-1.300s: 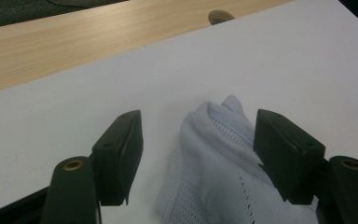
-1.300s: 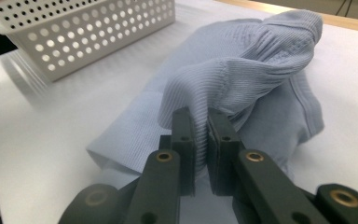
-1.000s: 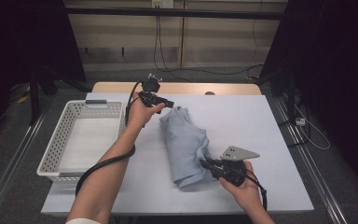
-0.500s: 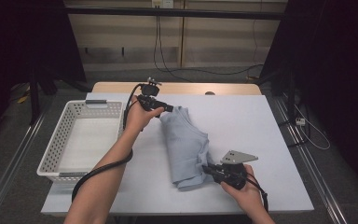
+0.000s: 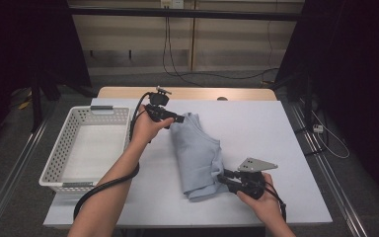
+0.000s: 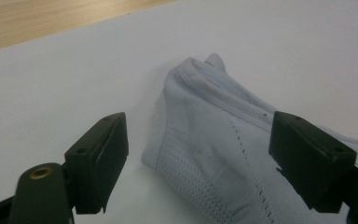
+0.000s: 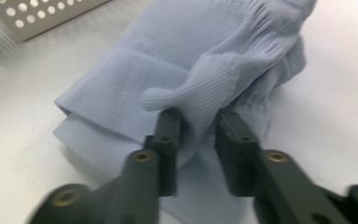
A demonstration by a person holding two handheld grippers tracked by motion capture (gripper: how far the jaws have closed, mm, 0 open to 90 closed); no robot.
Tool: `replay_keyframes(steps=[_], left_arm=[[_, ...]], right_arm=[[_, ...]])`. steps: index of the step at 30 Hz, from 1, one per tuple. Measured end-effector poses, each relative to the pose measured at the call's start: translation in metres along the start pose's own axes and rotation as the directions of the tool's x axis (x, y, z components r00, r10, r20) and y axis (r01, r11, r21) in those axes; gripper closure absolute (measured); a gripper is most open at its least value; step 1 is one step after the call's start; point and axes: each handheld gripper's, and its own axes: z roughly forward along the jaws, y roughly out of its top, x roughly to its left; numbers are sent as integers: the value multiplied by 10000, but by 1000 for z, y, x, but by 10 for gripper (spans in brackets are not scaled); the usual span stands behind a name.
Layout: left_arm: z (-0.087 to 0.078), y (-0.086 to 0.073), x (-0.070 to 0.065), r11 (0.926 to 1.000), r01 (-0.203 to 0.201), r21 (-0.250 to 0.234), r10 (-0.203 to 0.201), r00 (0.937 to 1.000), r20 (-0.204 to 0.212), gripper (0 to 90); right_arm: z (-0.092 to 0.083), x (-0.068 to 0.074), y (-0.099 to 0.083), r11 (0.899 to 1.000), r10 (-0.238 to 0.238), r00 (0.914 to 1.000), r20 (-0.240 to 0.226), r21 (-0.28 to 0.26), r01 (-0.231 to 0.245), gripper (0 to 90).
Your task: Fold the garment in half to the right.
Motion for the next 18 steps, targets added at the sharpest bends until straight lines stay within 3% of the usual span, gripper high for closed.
replay_keyframes(steps=[7, 18], left_arm=[[-4, -2, -4, 10000, -71, 24, 71, 10000, 62, 171], [-7, -7, -7, 9996, -219, 175, 216, 9997, 152, 146]], right_arm=[[-6, -7, 6, 9997, 170, 9997, 175, -159, -167, 399], [-12, -17, 13, 9984, 221, 9995, 206, -530, -210, 265]])
